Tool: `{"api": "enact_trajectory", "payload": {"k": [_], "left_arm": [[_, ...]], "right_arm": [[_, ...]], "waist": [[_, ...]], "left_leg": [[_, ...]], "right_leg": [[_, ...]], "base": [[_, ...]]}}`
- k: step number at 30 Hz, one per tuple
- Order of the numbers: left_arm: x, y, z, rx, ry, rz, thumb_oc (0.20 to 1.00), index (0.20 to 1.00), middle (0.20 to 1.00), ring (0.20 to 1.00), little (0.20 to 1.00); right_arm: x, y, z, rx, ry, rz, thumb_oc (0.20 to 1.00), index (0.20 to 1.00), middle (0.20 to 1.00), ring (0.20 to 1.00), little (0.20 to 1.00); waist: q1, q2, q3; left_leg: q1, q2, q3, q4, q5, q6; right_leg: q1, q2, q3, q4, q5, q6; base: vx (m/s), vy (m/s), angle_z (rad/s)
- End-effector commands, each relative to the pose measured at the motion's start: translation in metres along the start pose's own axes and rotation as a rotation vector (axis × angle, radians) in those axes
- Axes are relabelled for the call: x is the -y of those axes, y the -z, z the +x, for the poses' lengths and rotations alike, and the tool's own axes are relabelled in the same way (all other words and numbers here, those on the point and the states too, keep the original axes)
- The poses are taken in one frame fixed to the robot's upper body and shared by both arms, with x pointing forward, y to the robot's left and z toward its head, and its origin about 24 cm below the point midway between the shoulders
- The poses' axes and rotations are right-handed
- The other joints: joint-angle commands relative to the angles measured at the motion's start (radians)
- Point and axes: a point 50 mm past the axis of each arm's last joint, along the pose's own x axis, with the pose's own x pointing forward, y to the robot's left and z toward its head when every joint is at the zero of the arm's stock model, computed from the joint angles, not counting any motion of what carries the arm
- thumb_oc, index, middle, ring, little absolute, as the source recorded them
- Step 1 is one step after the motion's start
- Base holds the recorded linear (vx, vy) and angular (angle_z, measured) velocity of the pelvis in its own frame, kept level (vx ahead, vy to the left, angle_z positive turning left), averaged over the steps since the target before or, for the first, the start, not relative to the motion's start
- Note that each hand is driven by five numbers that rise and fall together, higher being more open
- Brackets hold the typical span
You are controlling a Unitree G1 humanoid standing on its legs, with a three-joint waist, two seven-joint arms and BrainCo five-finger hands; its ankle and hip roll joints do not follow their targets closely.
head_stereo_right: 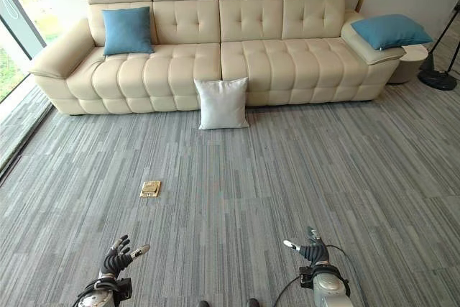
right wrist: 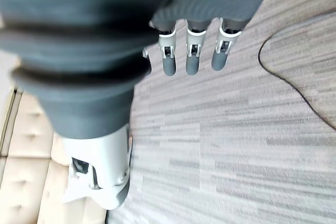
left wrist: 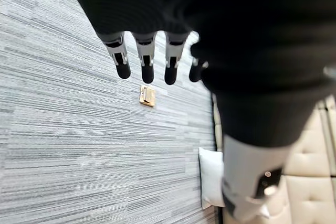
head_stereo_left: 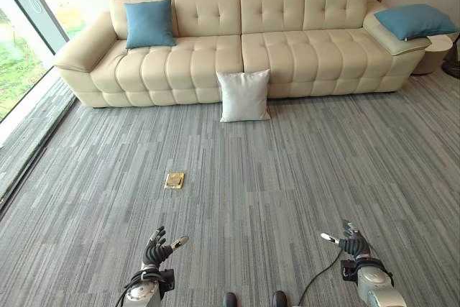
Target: Pick up all the scattered cushions and arrange them neatly on the sofa.
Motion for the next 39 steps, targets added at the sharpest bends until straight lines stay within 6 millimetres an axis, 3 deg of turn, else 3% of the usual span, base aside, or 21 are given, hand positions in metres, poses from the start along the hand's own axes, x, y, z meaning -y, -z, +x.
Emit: {"api": "enact_trajectory", "payload": {"k": [1, 16, 28, 39], "left_arm": [[-0.006, -0.014, 0.007, 0.047, -0.001, 0.022, 1.000, 1.000, 1.000, 1.000, 1.000], [0.001, -0.008, 0.006, 0.021, 0.043, 0.084, 1.000, 1.000, 1.000, 1.000, 1.000], [0.007, -0.005, 0.007, -0.002, 0.068, 0.081, 1.000, 1.000, 1.000, 1.000, 1.000], [0.002, -0.008, 0.006, 0.010, 0.059, 0.091, 1.000, 1.000, 1.000, 1.000, 1.000]], "right_arm": [[0.004, -0.019, 0.005, 0.073, 0.018, -0.022, 1.000, 1.000, 1.000, 1.000, 1.000], [-0.001, -0.018, 0.004, 0.069, -0.003, -0.006, 1.000, 1.000, 1.000, 1.000, 1.000], [-0.004, -0.008, 0.004, 0.024, -0.028, -0.090, 1.000, 1.000, 1.000, 1.000, 1.000], [-0.002, -0.009, 0.002, 0.030, -0.042, -0.112, 1.000, 1.000, 1.000, 1.000, 1.000]], "waist": [[0.004, -0.028, -0.024], [0.015, -0.020, -0.023], [0.017, -0.022, -0.020], [0.010, -0.026, 0.005]], "left_leg": [[0.008, 0.078, -0.004, -0.007, -0.066, -0.101], [0.006, 0.070, -0.021, -0.007, -0.067, -0.098], [0.002, 0.069, -0.027, -0.007, -0.067, -0.097], [-0.024, 0.070, -0.015, -0.007, -0.062, -0.098]], "right_leg": [[0.023, -0.089, -0.011, 0.001, -0.110, 0.108], [0.026, -0.092, -0.027, 0.005, -0.112, 0.109], [0.027, -0.092, -0.033, 0.003, -0.113, 0.108], [0.000, -0.096, -0.034, 0.001, -0.104, 0.115]], "base": [[0.00, 0.000, 0.00], [0.00, 0.000, 0.01], [0.00, 0.000, 0.02], [0.00, 0.000, 0.00]]}}
